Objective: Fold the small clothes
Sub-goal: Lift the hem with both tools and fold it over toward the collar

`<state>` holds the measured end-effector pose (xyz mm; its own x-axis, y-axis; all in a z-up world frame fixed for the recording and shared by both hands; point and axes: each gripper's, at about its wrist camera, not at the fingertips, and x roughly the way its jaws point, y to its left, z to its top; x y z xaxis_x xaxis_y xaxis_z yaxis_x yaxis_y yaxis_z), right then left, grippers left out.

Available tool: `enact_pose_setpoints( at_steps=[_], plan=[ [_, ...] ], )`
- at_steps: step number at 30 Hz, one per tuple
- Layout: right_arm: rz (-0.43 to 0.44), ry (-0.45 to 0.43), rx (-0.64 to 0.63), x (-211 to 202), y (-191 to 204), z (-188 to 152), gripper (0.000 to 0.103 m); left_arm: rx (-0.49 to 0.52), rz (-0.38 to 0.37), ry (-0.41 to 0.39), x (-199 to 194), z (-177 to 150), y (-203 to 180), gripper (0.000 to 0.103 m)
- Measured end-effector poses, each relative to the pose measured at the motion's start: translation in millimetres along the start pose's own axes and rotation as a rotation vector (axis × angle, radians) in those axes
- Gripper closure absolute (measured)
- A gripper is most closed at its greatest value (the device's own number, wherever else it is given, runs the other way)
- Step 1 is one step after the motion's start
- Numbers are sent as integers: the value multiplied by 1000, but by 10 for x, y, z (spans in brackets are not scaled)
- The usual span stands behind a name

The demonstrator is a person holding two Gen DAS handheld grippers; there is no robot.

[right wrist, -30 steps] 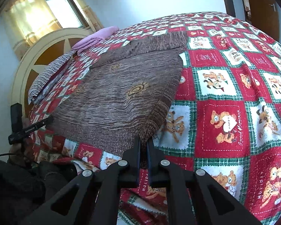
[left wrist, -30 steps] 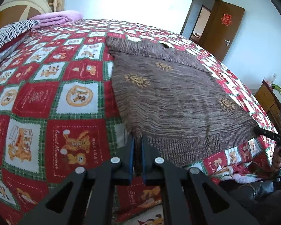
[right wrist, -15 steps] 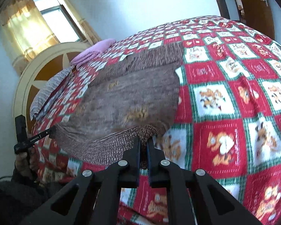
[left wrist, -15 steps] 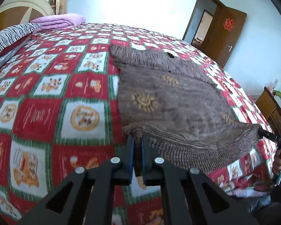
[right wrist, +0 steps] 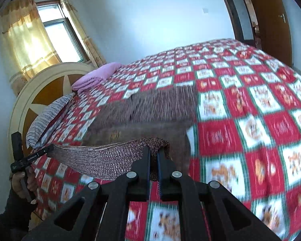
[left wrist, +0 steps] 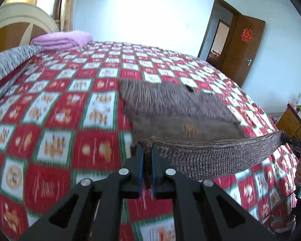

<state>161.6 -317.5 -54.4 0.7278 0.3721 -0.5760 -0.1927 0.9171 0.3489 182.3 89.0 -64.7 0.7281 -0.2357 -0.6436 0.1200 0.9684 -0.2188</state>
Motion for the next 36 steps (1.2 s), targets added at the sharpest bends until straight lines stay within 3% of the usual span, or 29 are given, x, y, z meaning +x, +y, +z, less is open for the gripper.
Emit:
enact_pose_setpoints(
  at_steps=[8, 16, 25, 34, 36],
  plan=[
    [-18, -32, -20, 229, -15, 518, 98, -2, -5, -61, 188, 557, 2, 96],
    [-36, -33, -13, 524, -116, 878, 98, 35, 27, -64, 491, 965, -83, 96],
    [-62, 19, 13, 1119, -288, 1239, 98, 67, 82, 4, 1109, 1357, -10, 96],
    [-142, 156, 53, 2140, -686, 1330, 98, 142, 169, 133, 2049, 1353, 38, 96],
    [-159, 197, 52, 2387, -781, 1304, 97, 171, 189, 156, 2254, 1309, 31, 91]
  ],
)
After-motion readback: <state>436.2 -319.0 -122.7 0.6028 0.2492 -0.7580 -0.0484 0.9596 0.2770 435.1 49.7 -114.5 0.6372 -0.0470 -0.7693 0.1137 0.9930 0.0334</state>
